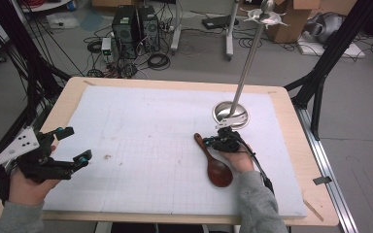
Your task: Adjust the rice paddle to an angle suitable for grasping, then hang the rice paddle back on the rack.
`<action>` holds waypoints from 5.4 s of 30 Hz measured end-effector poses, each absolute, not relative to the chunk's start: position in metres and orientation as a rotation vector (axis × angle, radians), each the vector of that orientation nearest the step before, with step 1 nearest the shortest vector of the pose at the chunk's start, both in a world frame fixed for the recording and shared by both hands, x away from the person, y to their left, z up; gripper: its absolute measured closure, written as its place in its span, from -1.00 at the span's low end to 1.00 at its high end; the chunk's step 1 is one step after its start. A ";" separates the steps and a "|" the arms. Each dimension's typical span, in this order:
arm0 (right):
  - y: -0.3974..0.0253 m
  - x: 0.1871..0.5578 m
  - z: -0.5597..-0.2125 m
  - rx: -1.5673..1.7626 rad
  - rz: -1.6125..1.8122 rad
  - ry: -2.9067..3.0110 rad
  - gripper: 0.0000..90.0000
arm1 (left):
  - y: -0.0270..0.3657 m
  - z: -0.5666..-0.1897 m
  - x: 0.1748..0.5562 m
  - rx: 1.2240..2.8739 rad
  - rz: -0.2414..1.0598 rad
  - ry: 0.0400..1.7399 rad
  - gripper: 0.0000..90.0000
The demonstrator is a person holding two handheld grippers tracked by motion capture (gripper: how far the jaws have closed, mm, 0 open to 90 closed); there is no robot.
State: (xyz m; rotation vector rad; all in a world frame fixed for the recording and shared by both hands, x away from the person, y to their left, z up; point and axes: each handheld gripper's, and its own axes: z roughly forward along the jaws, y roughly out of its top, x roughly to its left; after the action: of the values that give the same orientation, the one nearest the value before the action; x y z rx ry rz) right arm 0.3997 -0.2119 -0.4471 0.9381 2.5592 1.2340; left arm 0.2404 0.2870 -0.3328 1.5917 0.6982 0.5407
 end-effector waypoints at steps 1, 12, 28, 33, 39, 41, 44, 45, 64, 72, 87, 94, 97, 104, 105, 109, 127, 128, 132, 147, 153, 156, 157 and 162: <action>-0.212 0.400 -0.447 0.934 1.233 2.555 0.98 | 0.287 -0.333 0.241 1.591 0.540 0.697 -0.96; -0.205 0.397 -0.446 0.889 1.240 2.580 0.98 | 0.287 -0.333 0.240 1.591 0.534 0.695 -0.96; -0.197 0.395 -0.444 0.861 1.211 2.608 0.99 | 0.290 -0.333 0.239 1.587 0.539 0.703 -0.96; -0.190 0.394 -0.443 0.852 1.198 2.626 1.00 | 0.290 -0.334 0.239 1.587 0.538 0.705 -0.96; -0.182 0.392 -0.441 0.826 1.175 2.656 1.00 | 0.289 -0.335 0.239 1.593 0.536 0.707 -0.96; -0.177 0.390 -0.441 0.799 1.167 2.669 1.00 | 0.290 -0.335 0.239 1.593 0.538 0.709 -0.96; -0.173 0.390 -0.440 0.786 1.157 2.676 1.00 | 0.291 -0.335 0.238 1.592 0.539 0.711 -0.96; -0.171 0.389 -0.440 0.783 1.158 2.684 1.00 | 0.291 -0.335 0.238 1.592 0.539 0.711 -0.96; -0.140 0.379 -0.435 0.606 1.087 2.785 1.00 | 0.295 -0.335 0.235 1.589 0.547 0.719 -0.96; -0.137 0.377 -0.434 0.591 1.075 2.782 1.00 | 0.293 -0.335 0.236 1.590 0.542 0.717 -0.96; -0.147 0.364 -0.413 0.636 1.113 2.689 0.27 | 0.288 -0.334 0.245 1.593 0.520 0.700 -0.96; -0.147 0.354 -0.407 0.591 1.104 2.666 -0.54 | 0.280 -0.334 0.252 1.596 0.503 0.681 -0.96; -0.148 0.350 -0.403 0.607 1.140 2.654 -0.77 | 0.277 -0.334 0.256 1.598 0.493 0.676 -0.96; -0.156 0.345 -0.398 0.632 1.146 2.659 -0.78 | 0.276 -0.332 0.260 1.588 0.486 0.665 -0.96; -0.156 0.344 -0.399 0.628 1.134 2.677 -0.78 | 0.275 -0.332 0.260 1.588 0.484 0.664 -0.96; -0.154 0.342 -0.402 0.612 1.082 2.710 -0.78 | 0.273 -0.332 0.261 1.592 0.478 0.662 -0.96; -0.152 0.346 -0.409 0.646 0.987 2.764 -0.69 | 0.274 -0.333 0.260 1.599 0.484 0.667 -0.96; -0.152 0.346 -0.410 0.649 0.979 2.765 -0.69 | 0.274 -0.333 0.259 1.598 0.484 0.667 -0.96; -0.151 0.347 -0.413 0.665 0.918 2.785 -0.66 | 0.274 -0.334 0.259 1.600 0.483 0.667 -0.96; -0.144 0.349 -0.422 0.703 0.749 2.852 -0.29 | 0.275 -0.334 0.257 1.597 0.484 0.671 -0.96; -0.144 0.348 -0.420 0.690 0.727 2.860 -0.03 | 0.278 -0.334 0.255 1.599 0.491 0.673 -0.96; -0.143 0.347 -0.418 0.676 0.708 2.869 0.08 | 0.278 -0.334 0.255 1.599 0.492 0.675 -0.96; -0.143 0.347 -0.418 0.676 0.708 2.869 0.08 | 0.278 -0.334 0.255 1.599 0.492 0.675 -0.96; -0.140 0.344 -0.416 0.669 0.666 2.889 0.24 | 0.278 -0.334 0.255 1.601 0.491 0.678 -0.96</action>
State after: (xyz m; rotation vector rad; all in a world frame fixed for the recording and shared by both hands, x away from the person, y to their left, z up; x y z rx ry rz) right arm 0.3444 -0.1405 -0.4159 0.6685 2.8887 0.6662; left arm 0.2547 0.2779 -0.3343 1.6006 0.6776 0.4912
